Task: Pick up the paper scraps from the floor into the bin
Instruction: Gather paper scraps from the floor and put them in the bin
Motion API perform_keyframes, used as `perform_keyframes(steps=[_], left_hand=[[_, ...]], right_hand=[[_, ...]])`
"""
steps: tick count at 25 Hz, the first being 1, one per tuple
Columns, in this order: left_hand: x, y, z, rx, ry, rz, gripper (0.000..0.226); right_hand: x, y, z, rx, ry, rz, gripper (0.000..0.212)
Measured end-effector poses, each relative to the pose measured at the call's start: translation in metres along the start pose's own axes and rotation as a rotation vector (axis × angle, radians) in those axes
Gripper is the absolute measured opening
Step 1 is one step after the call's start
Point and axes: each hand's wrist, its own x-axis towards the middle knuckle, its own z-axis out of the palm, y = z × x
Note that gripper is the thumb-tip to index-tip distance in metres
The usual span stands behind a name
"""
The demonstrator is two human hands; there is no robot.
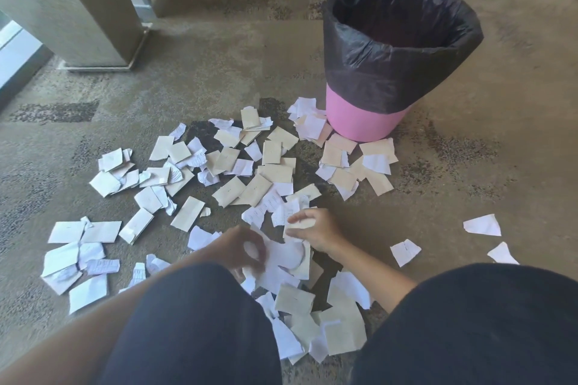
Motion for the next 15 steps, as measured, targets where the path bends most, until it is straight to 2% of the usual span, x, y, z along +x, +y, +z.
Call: perform_keyframes(steps=[3, 8, 12, 15], left_hand=[[-0.001, 0.01, -0.036, -0.121, 0.0, 0.029, 0.014], [-0.005, 0.05, -0.114, -0.308, 0.099, 0.066, 0.035], [-0.018, 0.111, -0.172, -0.487, 0.178, 0.184, 0.036], [-0.02, 0.175, -0.201, -0.669, 0.278, 0.313, 0.032]], right_hand=[[0.003, -0.02, -0.035, 0.143, 0.016, -0.041, 0.022], [-0.005, -0.09, -0.111, 0.207, 0.035, -0.243, 0.021], [-0.016, -0.159, -0.176, 0.141, 0.174, -0.439, 0.019], [-0.015, -0.199, -0.229, 0.141, 0.393, -0.572, 0.016]])
